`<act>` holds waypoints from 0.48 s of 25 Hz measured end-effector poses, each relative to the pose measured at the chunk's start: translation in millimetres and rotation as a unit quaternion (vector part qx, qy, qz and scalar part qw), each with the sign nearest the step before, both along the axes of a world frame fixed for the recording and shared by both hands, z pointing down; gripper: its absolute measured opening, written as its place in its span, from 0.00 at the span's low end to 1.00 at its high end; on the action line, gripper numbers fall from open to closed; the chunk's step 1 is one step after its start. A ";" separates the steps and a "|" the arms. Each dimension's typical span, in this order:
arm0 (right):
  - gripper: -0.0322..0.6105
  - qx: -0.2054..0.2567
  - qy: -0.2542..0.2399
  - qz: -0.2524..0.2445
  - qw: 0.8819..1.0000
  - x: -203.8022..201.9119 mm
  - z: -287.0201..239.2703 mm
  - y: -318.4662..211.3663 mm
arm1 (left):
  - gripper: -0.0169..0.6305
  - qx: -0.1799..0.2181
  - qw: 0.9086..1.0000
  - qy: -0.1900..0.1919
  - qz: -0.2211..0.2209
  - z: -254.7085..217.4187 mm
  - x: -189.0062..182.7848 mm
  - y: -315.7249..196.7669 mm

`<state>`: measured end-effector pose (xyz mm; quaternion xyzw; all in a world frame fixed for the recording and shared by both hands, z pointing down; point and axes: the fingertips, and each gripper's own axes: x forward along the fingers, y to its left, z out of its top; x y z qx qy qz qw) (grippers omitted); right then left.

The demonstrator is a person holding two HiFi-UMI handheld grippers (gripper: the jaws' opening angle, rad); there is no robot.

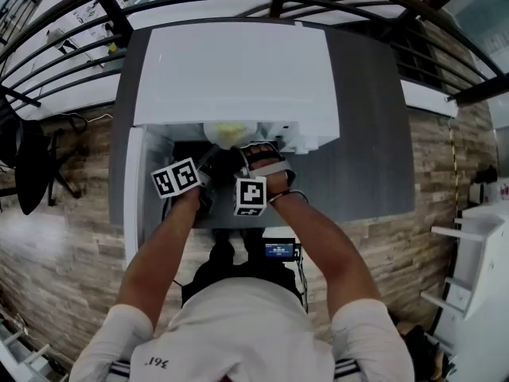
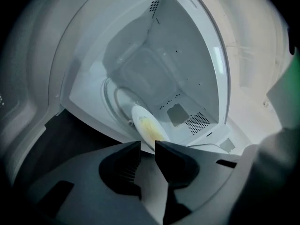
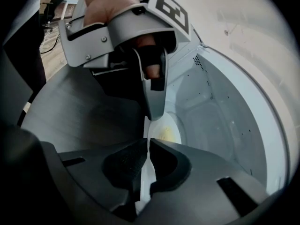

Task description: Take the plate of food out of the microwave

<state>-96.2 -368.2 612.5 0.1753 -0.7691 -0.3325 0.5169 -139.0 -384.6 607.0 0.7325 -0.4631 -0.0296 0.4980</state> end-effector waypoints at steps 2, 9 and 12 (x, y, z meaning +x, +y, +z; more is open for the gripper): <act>0.08 0.003 0.000 -0.008 1.000 0.9 -0.4 3.1 | 0.14 -0.002 1.000 0.014 -0.007 -0.4 -2.5 -1.5; 0.08 0.014 0.002 -0.026 1.000 4.8 2.9 9.8 | 0.14 -0.021 0.999 0.046 -0.013 7.3 -3.4 -3.4; 0.08 0.012 0.000 -0.019 1.000 7.8 5.0 11.0 | 0.13 -0.033 0.998 0.059 -0.010 9.4 -0.9 -1.2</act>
